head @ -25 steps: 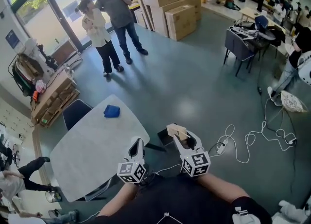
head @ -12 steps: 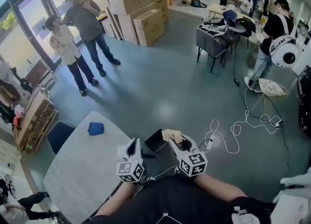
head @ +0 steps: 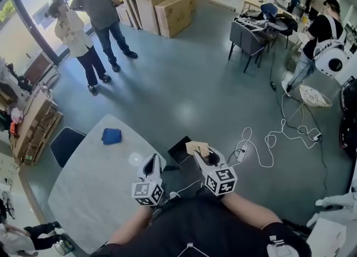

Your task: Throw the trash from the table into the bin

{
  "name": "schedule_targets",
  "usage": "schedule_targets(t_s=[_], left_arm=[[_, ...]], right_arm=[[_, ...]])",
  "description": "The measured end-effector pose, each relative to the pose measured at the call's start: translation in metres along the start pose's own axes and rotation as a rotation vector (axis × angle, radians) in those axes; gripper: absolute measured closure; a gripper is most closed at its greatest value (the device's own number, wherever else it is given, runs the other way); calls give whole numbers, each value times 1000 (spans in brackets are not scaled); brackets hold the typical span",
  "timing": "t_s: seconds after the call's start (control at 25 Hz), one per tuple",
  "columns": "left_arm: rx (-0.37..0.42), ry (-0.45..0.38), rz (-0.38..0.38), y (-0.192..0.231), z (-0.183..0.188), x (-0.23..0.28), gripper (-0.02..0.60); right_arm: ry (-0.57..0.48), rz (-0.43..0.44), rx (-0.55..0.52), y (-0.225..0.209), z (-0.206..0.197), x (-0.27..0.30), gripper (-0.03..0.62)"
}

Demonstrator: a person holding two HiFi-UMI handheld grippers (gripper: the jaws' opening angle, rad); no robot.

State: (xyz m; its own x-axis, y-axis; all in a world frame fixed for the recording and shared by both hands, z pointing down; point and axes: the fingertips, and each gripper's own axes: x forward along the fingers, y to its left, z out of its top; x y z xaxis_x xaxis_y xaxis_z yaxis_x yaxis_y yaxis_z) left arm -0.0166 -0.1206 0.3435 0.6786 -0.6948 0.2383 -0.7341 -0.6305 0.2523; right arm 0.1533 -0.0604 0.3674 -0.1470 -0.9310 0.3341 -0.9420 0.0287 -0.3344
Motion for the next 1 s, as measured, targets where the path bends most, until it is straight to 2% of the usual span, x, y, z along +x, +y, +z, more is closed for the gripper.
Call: schedule_targets(t_s=[0.24, 0.52, 0.72, 1.0], left_arm=[[1, 44, 24, 32, -18, 0, 581], [-17, 85, 87, 58, -57, 16, 581], [-28, 122, 149, 74, -97, 27, 581], [-63, 154, 227, 97, -152, 37, 581]], right_arm=[[62, -3, 18, 6, -21, 25, 381], [170, -2, 28, -28, -70, 67, 381], [259, 18, 2, -63, -129, 108, 381], [383, 26, -44, -115, -233, 161, 381]])
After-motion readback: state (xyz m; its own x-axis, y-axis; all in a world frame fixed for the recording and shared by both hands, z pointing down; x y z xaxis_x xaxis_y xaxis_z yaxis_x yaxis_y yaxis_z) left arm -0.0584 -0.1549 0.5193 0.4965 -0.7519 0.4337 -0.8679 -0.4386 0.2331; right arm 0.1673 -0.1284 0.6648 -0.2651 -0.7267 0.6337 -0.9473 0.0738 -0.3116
